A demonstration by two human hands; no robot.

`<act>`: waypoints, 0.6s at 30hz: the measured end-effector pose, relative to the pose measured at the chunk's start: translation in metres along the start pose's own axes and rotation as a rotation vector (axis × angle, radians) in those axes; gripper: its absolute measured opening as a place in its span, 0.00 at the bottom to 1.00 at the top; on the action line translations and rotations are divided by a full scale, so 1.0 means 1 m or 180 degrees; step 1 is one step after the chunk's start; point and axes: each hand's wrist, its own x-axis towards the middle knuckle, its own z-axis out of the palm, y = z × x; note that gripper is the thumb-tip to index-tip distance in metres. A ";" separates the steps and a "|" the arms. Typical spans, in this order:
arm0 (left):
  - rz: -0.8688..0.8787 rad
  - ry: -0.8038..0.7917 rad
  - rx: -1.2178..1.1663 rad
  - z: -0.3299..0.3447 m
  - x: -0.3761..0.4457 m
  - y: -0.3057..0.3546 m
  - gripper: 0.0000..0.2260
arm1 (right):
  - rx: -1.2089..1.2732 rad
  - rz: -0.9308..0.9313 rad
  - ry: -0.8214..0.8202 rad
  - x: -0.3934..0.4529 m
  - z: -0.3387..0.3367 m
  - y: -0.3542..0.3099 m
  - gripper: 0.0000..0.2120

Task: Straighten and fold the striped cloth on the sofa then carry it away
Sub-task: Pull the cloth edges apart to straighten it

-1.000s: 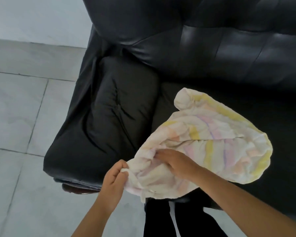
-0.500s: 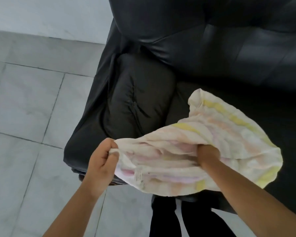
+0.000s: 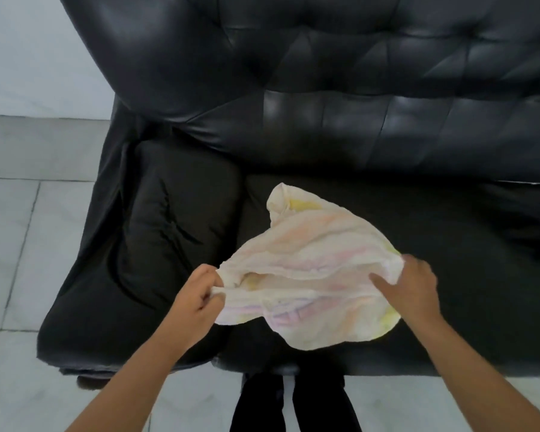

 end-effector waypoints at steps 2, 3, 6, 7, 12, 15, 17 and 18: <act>-0.0117 0.0008 -0.0001 -0.003 -0.007 -0.004 0.07 | 0.0083 -0.1059 -0.0571 -0.025 0.036 -0.022 0.15; -0.0182 0.0024 0.0007 -0.005 -0.010 -0.007 0.07 | 0.0132 -0.1529 -0.1081 -0.035 0.054 -0.037 0.13; -0.0264 0.0052 0.0136 -0.016 -0.022 -0.018 0.06 | 0.0219 -0.2358 -0.2042 -0.050 0.105 -0.094 0.16; -0.0285 0.0031 0.0127 -0.020 -0.025 -0.018 0.05 | 0.0200 -0.2372 -0.2113 -0.046 0.116 -0.107 0.16; -0.0565 0.0192 0.0188 -0.043 -0.047 -0.055 0.08 | -0.0866 -0.1667 -0.2041 -0.006 0.163 -0.166 0.20; -0.0771 0.0402 0.0107 -0.047 -0.058 -0.081 0.08 | -0.0693 -0.1465 -0.1896 0.011 0.163 -0.182 0.19; -0.0897 0.0562 -0.0008 -0.047 -0.064 -0.097 0.08 | -0.0291 -0.1467 -0.1693 0.015 0.163 -0.183 0.13; -0.0954 0.0655 -0.0062 -0.045 -0.066 -0.104 0.09 | -0.0210 -0.1603 -0.1470 0.013 0.165 -0.182 0.13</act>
